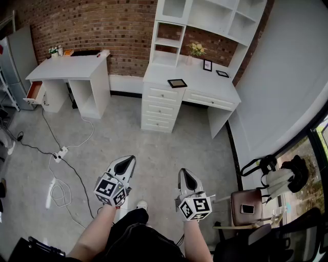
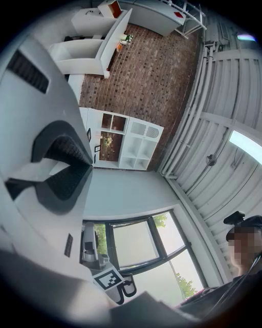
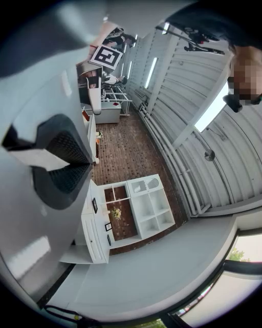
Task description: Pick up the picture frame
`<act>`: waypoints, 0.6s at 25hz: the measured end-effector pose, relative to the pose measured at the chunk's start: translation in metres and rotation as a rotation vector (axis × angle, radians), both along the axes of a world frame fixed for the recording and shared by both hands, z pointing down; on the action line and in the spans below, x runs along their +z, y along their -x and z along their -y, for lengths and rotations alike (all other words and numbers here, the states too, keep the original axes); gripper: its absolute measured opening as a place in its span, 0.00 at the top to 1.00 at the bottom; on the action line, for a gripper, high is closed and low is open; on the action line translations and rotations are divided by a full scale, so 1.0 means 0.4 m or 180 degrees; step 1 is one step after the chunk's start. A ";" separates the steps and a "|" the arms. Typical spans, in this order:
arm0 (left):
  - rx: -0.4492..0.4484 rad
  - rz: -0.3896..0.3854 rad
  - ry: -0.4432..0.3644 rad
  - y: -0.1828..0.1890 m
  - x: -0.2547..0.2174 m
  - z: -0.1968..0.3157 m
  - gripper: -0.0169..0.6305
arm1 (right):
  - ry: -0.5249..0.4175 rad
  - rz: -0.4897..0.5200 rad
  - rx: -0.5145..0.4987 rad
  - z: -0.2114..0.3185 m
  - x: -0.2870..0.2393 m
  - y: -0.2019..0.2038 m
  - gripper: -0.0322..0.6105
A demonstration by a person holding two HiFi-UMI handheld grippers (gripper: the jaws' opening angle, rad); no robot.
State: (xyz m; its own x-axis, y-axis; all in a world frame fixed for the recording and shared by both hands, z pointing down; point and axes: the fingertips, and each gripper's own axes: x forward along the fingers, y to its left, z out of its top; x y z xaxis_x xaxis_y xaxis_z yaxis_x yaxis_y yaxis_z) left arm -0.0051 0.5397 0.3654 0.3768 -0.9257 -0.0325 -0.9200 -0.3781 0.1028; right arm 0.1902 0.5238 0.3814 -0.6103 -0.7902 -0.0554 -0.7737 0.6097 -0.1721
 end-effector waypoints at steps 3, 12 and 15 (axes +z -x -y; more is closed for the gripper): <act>-0.0008 -0.0020 -0.0040 -0.001 -0.009 0.012 0.96 | -0.0021 -0.0023 -0.0015 0.006 -0.002 0.002 0.95; -0.0012 -0.0094 -0.0030 0.019 0.008 0.133 0.96 | 0.0004 -0.0091 0.0003 0.119 0.013 0.021 0.95; 0.0027 -0.0078 0.0023 0.032 0.029 0.199 0.96 | 0.0006 -0.0037 -0.0012 0.179 0.026 0.041 0.95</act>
